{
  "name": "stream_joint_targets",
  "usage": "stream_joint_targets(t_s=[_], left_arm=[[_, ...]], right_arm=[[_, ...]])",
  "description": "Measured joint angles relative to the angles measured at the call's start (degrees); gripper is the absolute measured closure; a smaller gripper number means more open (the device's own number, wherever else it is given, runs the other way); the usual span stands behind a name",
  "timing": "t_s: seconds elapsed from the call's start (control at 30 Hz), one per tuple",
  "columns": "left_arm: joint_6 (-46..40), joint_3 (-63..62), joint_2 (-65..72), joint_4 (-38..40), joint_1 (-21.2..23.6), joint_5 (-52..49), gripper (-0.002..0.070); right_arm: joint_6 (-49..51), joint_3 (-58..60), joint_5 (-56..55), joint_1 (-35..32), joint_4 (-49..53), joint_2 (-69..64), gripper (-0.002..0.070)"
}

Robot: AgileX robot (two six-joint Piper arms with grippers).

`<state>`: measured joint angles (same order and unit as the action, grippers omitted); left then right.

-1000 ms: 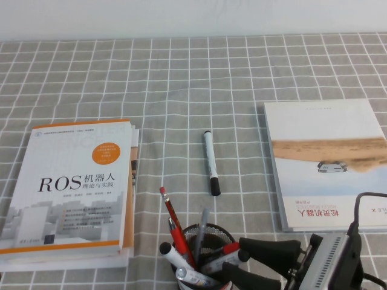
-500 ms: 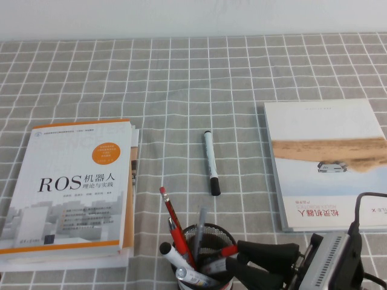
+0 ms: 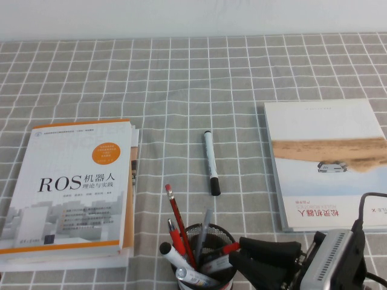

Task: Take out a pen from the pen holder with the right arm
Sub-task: 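Take a marker out of the pen holder and lay it on the table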

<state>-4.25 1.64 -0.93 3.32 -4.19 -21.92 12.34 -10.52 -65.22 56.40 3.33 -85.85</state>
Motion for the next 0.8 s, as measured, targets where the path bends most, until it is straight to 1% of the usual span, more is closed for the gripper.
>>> stream_joint_targets(t_s=[0.53,0.8], left_arm=[[0.0,0.0,0.0,0.0,0.0,0.0,0.0678],[0.0,0.0,0.0,0.0,0.0,0.0,0.0678]], right_arm=[[1.52,0.12,0.51,0.0,-1.84,7.01,0.0559],[1.63,0.12,9.12,0.0,-3.78,14.07,0.0559]])
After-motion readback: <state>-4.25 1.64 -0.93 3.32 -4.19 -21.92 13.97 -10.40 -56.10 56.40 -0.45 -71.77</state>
